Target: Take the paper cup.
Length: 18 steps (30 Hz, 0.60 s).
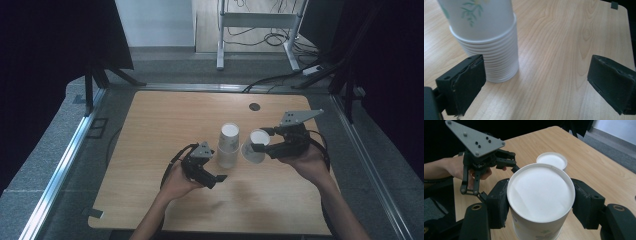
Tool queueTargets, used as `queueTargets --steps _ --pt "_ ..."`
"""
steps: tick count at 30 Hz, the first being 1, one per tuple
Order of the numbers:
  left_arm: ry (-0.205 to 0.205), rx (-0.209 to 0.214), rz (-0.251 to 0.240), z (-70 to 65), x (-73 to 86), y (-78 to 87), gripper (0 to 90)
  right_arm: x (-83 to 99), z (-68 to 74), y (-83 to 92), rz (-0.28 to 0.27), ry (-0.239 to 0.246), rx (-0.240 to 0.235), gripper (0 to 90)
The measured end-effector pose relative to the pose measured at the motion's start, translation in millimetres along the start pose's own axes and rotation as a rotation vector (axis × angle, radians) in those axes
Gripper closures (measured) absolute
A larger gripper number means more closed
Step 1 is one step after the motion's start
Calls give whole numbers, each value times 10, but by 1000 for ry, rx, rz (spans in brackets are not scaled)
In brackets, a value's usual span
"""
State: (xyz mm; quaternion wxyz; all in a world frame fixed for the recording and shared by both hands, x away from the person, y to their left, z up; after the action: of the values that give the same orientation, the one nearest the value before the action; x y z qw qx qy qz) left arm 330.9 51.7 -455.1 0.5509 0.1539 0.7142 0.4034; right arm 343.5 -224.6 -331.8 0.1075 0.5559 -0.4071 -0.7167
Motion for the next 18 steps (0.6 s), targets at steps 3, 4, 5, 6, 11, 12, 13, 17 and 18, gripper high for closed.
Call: queueTargets --steps 3,4,5,6,11,12,13,17,18 --pt "-5 9 -5 -38 15 -11 18 59 32 -54 0 -3 -13 358" --pt "-6 16 -7 -54 23 -17 18 79 45 -74 3 -2 -15 358" --pt "-8 16 -7 -65 27 -21 18 102 61 -97 5 1 -17 358" --pt "-11 19 -4 -79 33 -26 16 115 71 -111 4 1 -19 358" --pt "-16 54 -18 -146 59 -56 9 193 135 -189 -2 3 -39 358" --pt "-20 57 -21 -159 62 -62 8 206 152 -204 -3 7 -43 358" --pt "-22 60 -25 -172 66 -68 8 218 168 -219 -7 10 -46 358" --pt "-32 70 -27 -215 74 -91 10 257 245 -285 -10 24 -61 358" --pt "-33 71 -28 -224 75 -96 11 264 261 -304 -10 27 -66 358"
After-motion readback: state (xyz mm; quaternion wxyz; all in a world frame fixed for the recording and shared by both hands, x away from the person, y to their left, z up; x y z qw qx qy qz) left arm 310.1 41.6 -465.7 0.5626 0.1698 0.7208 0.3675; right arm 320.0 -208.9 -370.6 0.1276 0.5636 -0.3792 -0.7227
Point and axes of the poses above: each handheld gripper's, and its own axes: y roughly backward along the jaws, x roughly out of its underside, z roughly to its left, the point moved 1 cm from there along -y, roughly forward along the jaws, and after that the axes turned 12 degrees about z, right-handed, at the moved point
